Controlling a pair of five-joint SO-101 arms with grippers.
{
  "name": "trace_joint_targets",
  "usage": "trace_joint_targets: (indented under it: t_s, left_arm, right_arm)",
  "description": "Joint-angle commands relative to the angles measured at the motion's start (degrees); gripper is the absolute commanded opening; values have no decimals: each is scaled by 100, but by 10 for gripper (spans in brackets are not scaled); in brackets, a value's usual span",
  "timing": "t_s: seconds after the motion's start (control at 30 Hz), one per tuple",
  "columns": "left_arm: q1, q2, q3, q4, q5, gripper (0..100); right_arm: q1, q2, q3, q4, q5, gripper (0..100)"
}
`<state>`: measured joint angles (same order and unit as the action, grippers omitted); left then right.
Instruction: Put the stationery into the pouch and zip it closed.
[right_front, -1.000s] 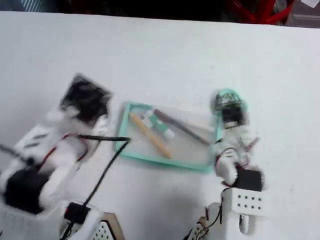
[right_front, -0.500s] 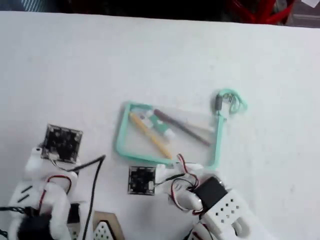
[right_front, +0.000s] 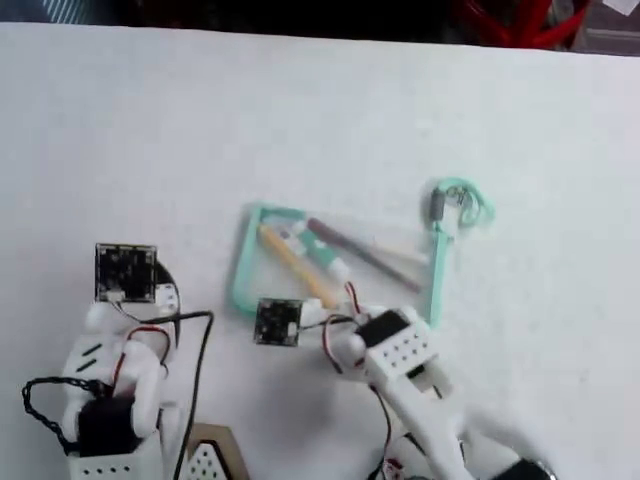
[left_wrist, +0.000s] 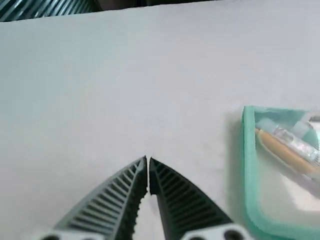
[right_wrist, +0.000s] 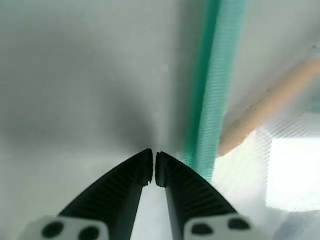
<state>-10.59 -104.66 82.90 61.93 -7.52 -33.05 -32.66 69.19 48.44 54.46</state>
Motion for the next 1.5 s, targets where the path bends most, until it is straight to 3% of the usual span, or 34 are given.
trace_joint_targets:
  t_s: [0.0,0.23,0.43,0.67,0.87,0.97,1.1,1.27,1.47]
  left_arm:
    - [75,31,53,-141,158,25]
    - [66,31,325,-167,132,27]
    - [110,31,343,-185,176,27]
    - [101,22,202,-571,132,28]
    - [110,22,-615,-1248,123,28]
    - [110,22,-1310,-1363,123,35]
    - [136,22,-2497,-862,167,113]
    - [136,22,-3692,220,176,135]
    - [101,22,-3543,598,176,139]
  right_arm:
    - [356,690,-475,-356,62,19]
    - [752,1446,-1310,-462,9,19]
    - [734,980,-1327,13,-360,19]
    - [971,-1886,-1336,1077,-1099,19]
    - [1798,-4822,-1336,1297,-2813,22]
    - [1851,-6062,-1354,1367,-3473,24]
    - [1851,-7125,-1723,1464,-3851,24]
    - [1851,-6949,-2532,1613,-3868,24]
    - [1877,-7090,-2980,1631,-3877,25]
